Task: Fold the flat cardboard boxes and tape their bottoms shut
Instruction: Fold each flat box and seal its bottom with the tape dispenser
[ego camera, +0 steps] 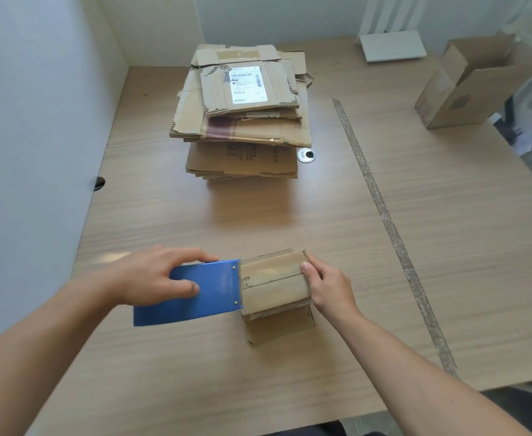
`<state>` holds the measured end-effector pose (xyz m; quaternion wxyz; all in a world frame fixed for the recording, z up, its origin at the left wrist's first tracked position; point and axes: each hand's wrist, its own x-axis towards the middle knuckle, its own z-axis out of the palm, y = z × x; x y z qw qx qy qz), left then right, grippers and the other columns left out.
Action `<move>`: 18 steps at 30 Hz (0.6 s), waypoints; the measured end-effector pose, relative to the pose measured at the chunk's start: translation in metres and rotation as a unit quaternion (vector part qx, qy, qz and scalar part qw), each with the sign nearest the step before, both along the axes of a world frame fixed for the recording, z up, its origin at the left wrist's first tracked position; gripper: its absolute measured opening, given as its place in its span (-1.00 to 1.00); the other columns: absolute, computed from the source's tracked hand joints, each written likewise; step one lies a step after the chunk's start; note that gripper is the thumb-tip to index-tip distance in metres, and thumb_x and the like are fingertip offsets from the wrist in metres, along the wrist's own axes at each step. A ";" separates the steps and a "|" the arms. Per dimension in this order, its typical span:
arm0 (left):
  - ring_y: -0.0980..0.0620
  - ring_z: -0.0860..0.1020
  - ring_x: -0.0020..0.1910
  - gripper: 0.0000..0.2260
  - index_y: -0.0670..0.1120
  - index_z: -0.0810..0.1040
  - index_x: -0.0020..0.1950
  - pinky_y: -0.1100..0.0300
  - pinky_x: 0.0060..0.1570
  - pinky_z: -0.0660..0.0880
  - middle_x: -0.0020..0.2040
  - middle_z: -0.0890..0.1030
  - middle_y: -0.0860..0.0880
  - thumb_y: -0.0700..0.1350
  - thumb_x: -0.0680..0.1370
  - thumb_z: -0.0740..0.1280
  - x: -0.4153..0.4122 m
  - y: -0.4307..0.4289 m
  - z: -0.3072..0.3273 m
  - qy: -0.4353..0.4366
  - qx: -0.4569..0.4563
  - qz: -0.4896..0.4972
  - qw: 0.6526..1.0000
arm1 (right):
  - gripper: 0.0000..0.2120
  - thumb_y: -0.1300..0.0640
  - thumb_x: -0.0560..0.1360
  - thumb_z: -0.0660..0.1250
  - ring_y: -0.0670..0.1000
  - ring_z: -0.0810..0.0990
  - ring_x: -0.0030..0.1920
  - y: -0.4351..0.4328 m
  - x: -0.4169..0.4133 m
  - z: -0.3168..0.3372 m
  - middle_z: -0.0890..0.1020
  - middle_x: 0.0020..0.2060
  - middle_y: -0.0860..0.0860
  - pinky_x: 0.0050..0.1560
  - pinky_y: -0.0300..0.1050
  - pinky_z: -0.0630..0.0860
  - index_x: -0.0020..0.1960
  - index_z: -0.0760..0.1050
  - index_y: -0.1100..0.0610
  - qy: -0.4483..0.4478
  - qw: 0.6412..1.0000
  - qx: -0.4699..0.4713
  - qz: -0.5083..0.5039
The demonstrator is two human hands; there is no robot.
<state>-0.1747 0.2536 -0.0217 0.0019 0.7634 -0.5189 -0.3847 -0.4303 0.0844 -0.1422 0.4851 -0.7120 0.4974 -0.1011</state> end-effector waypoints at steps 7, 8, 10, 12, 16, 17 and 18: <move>0.27 0.55 0.07 -0.58 0.47 0.43 0.20 0.08 0.17 0.47 0.09 0.59 0.34 0.19 0.35 0.30 0.023 0.028 -0.001 0.096 0.044 0.065 0.992 | -0.69 0.01 0.65 0.22 0.05 0.54 0.30 0.006 0.007 -0.003 0.65 0.20 -0.02 0.15 -0.23 0.38 0.33 0.57 0.03 0.026 0.999 -0.018 0.005; 0.27 0.56 0.06 -0.60 0.45 0.45 0.18 0.10 0.16 0.48 0.08 0.60 0.33 0.15 0.36 0.31 0.024 0.030 -0.004 0.109 0.049 0.075 0.990 | -0.72 0.01 0.65 0.21 0.09 0.59 0.18 0.006 0.007 -0.004 0.70 0.05 -0.01 0.01 -0.20 0.36 0.23 0.62 0.05 0.030 0.999 -0.026 0.009; 0.24 0.57 0.06 -0.61 0.42 0.48 0.17 0.09 0.18 0.48 0.09 0.61 0.28 0.12 0.37 0.32 0.030 0.036 -0.009 0.121 0.058 0.090 0.987 | -0.74 0.02 0.66 0.19 0.12 0.57 -0.05 0.004 0.006 -0.005 0.64 -0.23 0.00 -0.15 -0.12 0.29 0.00 0.64 0.06 0.043 0.999 -0.031 0.011; 0.18 0.58 0.07 -0.61 0.38 0.51 0.18 0.03 0.20 0.48 0.08 0.62 0.24 0.12 0.36 0.32 0.037 0.046 -0.014 0.123 0.069 0.107 0.984 | -0.70 0.01 0.66 0.19 0.15 0.54 -0.13 0.003 0.004 -0.004 0.60 -0.31 0.06 -0.17 -0.04 0.31 -0.12 0.59 0.11 0.052 0.998 -0.032 0.007; 0.14 0.62 -0.01 -0.61 0.34 0.53 0.17 0.04 0.15 0.49 0.02 0.64 0.20 0.11 0.35 0.33 0.043 0.058 -0.021 0.145 0.086 0.139 0.976 | -0.68 0.01 0.65 0.20 0.16 0.54 -0.15 0.008 0.007 -0.006 0.60 -0.33 0.08 -0.15 -0.03 0.37 -0.14 0.56 0.15 0.043 0.999 -0.023 0.001; 0.13 0.62 -0.01 -0.61 0.34 0.52 0.17 0.04 0.15 0.50 0.01 0.65 0.19 0.12 0.35 0.33 0.043 0.059 -0.025 0.144 0.092 0.142 0.975 | -0.68 0.00 0.65 0.19 0.16 0.56 -0.13 0.008 0.008 -0.007 0.63 -0.30 0.08 -0.11 -0.02 0.42 -0.11 0.59 0.16 0.041 0.999 -0.020 0.001; 0.13 0.62 -0.01 -0.61 0.35 0.52 0.17 0.03 0.15 0.50 0.01 0.65 0.20 0.13 0.35 0.33 0.043 0.058 -0.028 0.142 0.096 0.142 0.975 | -0.68 -0.01 0.65 0.20 0.16 0.58 -0.10 0.008 0.009 -0.008 0.66 -0.25 0.09 -0.05 0.00 0.46 -0.06 0.61 0.16 0.037 0.999 -0.016 -0.001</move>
